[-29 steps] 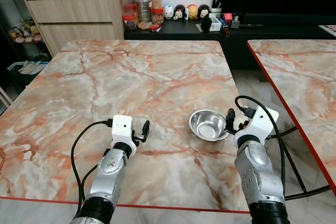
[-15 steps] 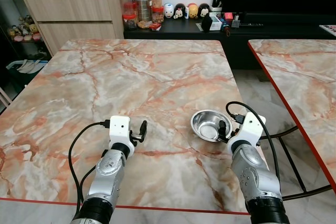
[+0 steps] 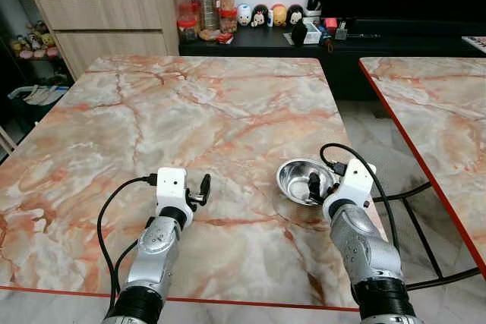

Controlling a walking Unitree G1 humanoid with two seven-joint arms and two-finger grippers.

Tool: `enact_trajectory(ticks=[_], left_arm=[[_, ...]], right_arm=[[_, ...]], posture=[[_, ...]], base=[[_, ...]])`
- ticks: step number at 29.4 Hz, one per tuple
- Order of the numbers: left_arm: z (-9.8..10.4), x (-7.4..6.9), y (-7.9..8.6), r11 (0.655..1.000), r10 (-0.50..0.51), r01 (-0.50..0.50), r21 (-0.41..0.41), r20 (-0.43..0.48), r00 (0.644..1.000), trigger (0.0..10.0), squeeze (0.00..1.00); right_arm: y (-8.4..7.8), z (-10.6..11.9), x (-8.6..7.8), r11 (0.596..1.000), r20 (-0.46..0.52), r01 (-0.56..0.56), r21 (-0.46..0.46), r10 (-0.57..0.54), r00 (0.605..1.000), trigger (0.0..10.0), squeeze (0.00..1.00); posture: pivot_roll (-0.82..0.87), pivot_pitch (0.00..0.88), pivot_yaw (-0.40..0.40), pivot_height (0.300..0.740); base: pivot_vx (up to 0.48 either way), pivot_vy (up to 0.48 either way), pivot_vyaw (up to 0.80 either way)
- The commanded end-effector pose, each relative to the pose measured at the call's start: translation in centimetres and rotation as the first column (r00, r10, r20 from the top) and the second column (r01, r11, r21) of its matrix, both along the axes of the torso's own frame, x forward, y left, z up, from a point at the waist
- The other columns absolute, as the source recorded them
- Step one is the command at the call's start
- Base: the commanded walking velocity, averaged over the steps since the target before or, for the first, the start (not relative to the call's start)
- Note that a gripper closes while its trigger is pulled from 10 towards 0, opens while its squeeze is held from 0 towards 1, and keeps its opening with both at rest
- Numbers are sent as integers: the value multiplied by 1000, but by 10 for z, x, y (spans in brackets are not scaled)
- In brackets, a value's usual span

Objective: Setting the table

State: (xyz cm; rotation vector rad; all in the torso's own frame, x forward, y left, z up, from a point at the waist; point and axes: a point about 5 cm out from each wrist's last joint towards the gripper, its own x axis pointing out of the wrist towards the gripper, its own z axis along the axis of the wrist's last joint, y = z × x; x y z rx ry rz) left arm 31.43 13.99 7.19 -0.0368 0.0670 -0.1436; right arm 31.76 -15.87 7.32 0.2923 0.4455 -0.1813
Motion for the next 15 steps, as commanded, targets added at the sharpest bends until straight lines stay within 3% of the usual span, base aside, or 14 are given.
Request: enact_trajectory(ticks=[1, 15], left_arm=[[5, 1, 2, 1000, 5, -5, 6, 19, 1000, 10000, 0], [5, 2, 2, 1000, 6, -6, 5, 16, 1000, 10000, 0]], right_arm=[[3, 4, 4, 1000, 3, -12, -2, 12, 1000, 0, 0], [5, 1, 3, 1000, -7, -23, 0, 23, 1000, 0, 0]], posture=[[-65, 0, -17, 740], [-63, 0, -20, 740]], base=[[0, 0, 0], [0, 0, 0]])
